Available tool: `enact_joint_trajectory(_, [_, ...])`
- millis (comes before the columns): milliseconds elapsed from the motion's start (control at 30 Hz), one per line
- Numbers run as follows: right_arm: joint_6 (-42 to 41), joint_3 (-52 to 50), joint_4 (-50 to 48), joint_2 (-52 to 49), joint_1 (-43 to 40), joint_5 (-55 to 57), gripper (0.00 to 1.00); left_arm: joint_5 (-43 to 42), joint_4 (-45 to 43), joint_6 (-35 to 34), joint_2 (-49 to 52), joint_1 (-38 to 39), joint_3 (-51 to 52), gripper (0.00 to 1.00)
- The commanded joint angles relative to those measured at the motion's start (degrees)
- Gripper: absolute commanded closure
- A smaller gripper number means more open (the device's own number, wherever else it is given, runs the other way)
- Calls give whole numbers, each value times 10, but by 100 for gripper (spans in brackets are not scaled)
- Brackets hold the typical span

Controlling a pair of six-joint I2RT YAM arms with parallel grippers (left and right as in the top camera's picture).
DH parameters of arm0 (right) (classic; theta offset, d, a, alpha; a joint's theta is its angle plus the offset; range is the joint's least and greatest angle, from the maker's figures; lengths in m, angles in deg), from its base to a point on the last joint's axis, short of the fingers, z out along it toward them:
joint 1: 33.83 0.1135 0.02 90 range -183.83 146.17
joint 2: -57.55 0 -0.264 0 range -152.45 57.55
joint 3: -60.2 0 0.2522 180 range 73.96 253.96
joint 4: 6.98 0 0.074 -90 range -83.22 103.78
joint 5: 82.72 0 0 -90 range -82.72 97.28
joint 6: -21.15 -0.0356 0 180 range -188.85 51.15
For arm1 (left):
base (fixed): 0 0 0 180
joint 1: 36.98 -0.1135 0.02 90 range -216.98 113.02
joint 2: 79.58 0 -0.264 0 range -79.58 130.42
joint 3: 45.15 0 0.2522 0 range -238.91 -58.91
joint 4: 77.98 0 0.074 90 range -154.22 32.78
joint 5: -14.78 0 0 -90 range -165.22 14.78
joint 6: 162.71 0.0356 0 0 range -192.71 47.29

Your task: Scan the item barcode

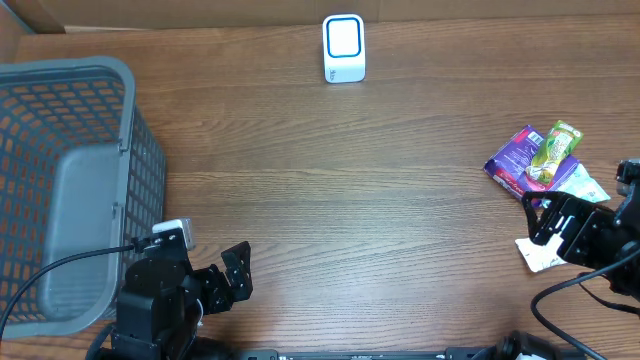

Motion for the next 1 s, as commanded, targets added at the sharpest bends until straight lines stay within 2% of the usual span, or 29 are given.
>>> enact_joint_trajectory(0, [4,8,-14,0,7,10,0,7,0,1,-3,0,-1,0])
enact_joint_trajectory(233, [4,-10,-59,0,10,-8,0,7,0,1,-3,0,-1,0])
enact_joint_trajectory(367, [4,-50,-101,15,59,28,0,7,0,1,-3,0,-1,0])
enact_joint_trajectory(600, [5,-234,-358,97,200,166,0,7,0,1,-3,0,-1,0])
enact_joint_trajectory(800, [5,-456,-605,204,258,229,0,7,0,1,-3,0,-1,0])
enact_joint_trajectory(967, [5,-602,-734,304,291,269,0,7,0,1,-3,0,-1,0])
